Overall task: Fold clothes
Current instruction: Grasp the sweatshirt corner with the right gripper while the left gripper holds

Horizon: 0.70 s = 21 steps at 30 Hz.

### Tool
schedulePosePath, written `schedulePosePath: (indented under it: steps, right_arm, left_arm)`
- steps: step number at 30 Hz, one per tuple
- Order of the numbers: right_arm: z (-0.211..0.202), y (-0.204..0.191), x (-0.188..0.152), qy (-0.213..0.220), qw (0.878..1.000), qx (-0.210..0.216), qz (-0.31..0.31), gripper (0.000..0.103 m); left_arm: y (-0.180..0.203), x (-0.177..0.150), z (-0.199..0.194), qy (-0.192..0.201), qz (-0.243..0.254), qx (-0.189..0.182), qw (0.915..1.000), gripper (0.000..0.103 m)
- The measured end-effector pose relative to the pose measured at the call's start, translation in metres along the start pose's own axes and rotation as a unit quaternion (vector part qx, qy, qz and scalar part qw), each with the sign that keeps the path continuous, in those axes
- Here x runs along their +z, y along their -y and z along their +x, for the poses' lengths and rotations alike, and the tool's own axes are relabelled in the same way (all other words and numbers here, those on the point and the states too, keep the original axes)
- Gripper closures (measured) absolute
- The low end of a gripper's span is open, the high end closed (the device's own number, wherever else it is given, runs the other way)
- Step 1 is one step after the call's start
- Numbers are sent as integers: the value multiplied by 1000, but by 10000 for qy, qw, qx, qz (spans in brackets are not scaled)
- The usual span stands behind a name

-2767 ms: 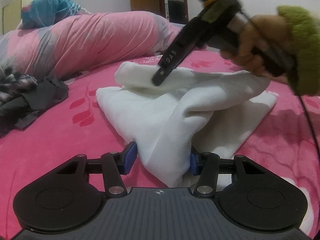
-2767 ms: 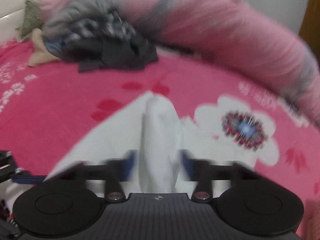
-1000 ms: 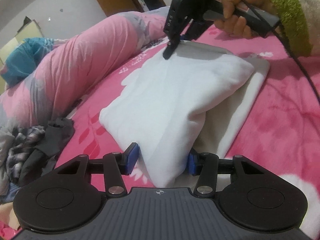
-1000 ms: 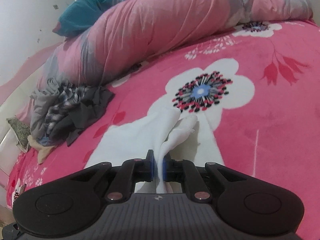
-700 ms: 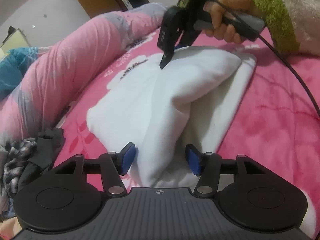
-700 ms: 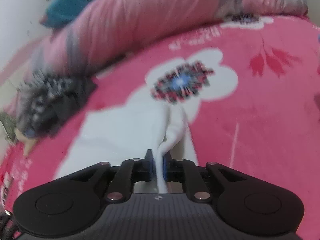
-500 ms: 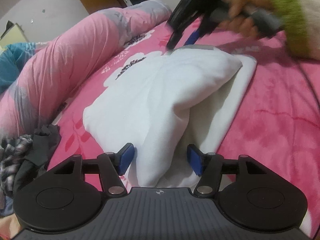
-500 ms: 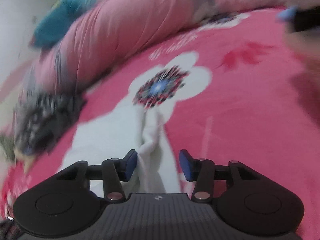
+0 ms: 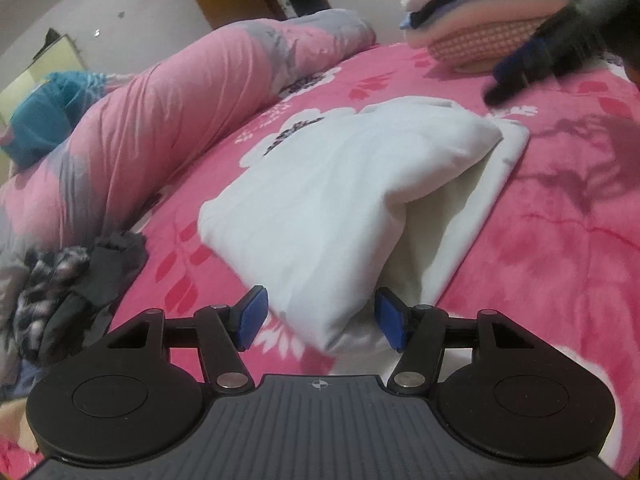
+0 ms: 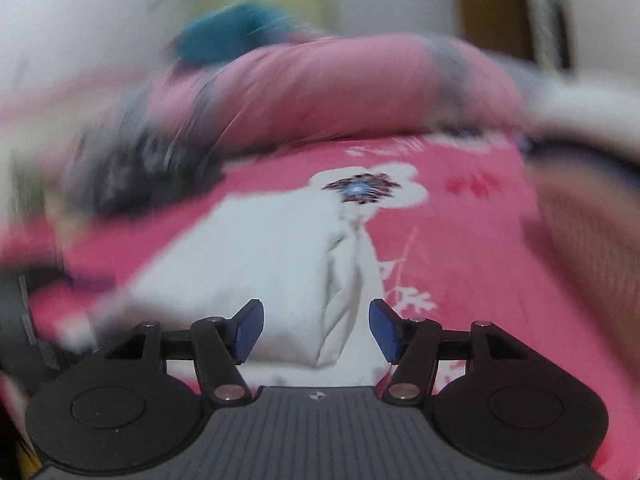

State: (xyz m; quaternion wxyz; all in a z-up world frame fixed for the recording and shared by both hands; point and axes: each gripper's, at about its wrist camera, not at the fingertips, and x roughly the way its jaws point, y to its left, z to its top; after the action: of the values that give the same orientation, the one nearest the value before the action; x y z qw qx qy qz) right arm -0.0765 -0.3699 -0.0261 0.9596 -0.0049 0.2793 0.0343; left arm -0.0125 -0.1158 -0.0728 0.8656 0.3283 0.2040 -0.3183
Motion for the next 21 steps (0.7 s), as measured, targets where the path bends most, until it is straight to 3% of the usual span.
schedulePosePath:
  steps: [2, 7, 8, 9, 10, 11, 15, 19, 20, 21]
  right_arm:
    - [10, -18, -3, -165, 9983, -180, -525, 42]
    - [39, -26, -8, -524, 9934, -373, -953, 45]
    - [41, -27, -8, -538, 9926, -397, -1012, 54]
    - [41, -28, -7, -522, 9923, -390, -1055, 73]
    - [38, -29, -6, -482, 9916, -408, -1126, 82]
    - [33, -32, -5, -396, 9898, -520, -1268, 84]
    - [16, -47, -7, -202, 9695, -980, -2238, 87]
    - [34, -58, -30, -707, 9405, -1199, -3100, 86]
    - [39, -57, -36, -819, 9357, -1265, -3189, 87]
    - [38, -51, -36, -850, 9416, -1236, -3016, 86]
  left_arm:
    - [-2, -3, 1, -29, -117, 35, 9999, 44]
    - [-5, -9, 1, -46, -424, 76, 9991, 44]
    - [-5, -9, 1, -40, -448, 78, 9990, 44]
    - [-5, -10, 1, -34, -472, 80, 9988, 44]
    - [-5, -10, 1, -34, -439, 88, 9990, 44]
    - [-5, -11, 1, -35, -403, 97, 9991, 44]
    - [-2, -12, -2, 2, -200, 102, 9997, 46]
    - [3, -12, -2, 14, 126, 116, 9999, 46]
    - [4, -12, -2, 12, 175, 110, 9998, 46]
    - [3, -12, -4, 7, 181, 84, 9998, 46]
